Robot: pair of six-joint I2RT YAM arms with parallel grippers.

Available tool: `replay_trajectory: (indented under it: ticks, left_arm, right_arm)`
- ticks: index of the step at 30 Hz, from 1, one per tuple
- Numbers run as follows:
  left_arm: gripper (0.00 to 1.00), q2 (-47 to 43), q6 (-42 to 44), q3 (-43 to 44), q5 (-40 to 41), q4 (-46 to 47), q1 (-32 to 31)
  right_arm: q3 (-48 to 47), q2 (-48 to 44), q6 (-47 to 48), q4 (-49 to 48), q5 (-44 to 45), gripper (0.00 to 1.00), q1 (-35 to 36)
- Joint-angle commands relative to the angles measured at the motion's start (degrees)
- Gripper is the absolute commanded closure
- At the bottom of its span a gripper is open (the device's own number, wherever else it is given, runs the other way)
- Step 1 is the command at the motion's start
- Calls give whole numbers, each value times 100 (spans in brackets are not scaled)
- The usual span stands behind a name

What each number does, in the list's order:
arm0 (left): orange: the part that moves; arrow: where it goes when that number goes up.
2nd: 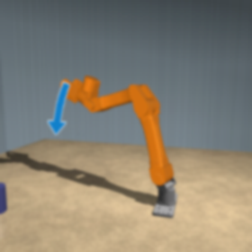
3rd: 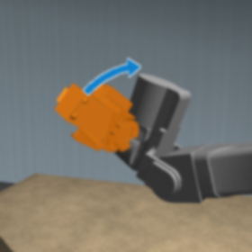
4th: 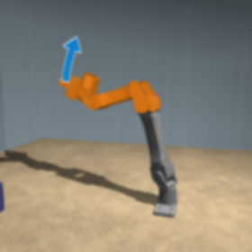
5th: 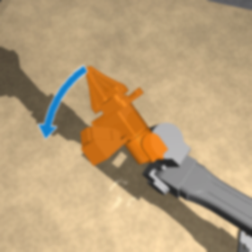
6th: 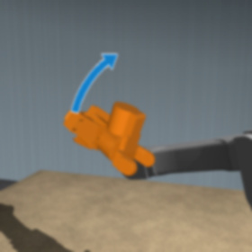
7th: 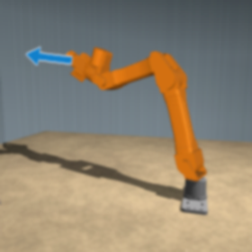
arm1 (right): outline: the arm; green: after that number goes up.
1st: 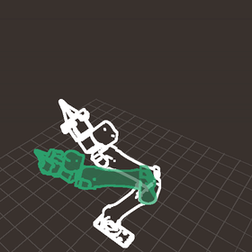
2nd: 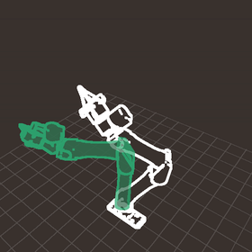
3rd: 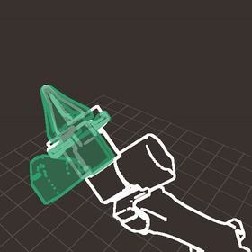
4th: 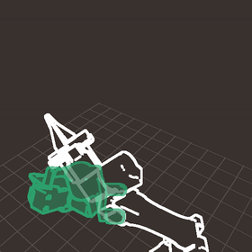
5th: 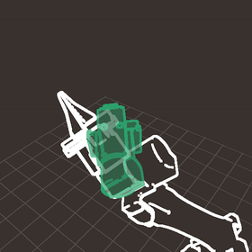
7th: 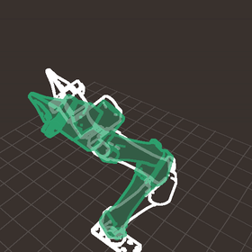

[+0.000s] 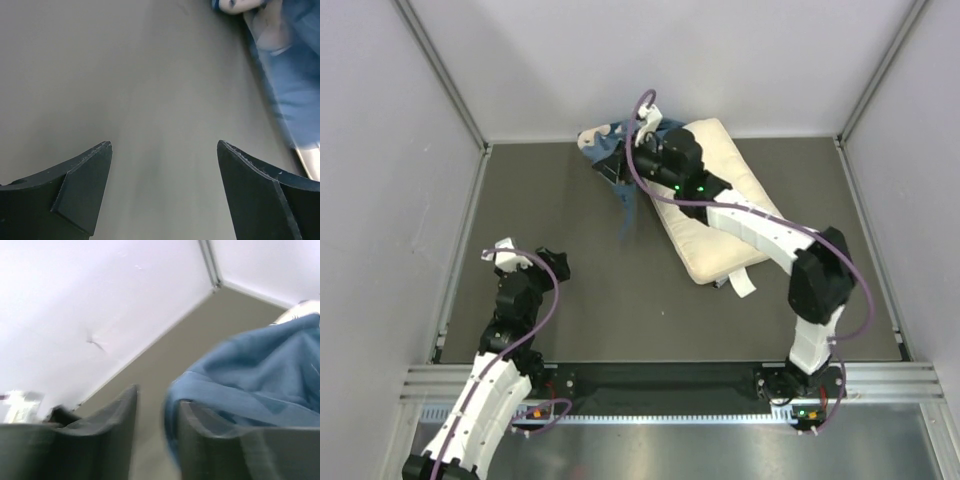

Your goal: Put the pillow into the pillowcase

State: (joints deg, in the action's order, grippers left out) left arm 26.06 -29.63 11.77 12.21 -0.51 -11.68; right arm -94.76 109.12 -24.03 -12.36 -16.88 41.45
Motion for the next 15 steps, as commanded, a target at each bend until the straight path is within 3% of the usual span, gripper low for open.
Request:
replay_trajectory:
  ticks: [1,2,6,10,15]
  left_arm:
    - [9,-189,97,168,150,69,17]
    - [9,-268,115,176,150,69,17]
    - [7,-348,124,177,151,-133,17]
    - [2,-208,141,141,-332,-1,8]
    - [1,381,177,71,-1553,981,-1]
  right_arm:
    - [779,-865,30,-293,-158,61,-67]
    - [1001,-1197,4,-250,-27,37,-84]
    - [1968,-2165,48,312,490,15,-120]
    - [3032,-3316,74,1130,1511,9,-172]
    - [3999,-4600,-57,1613,2417,2,-383]
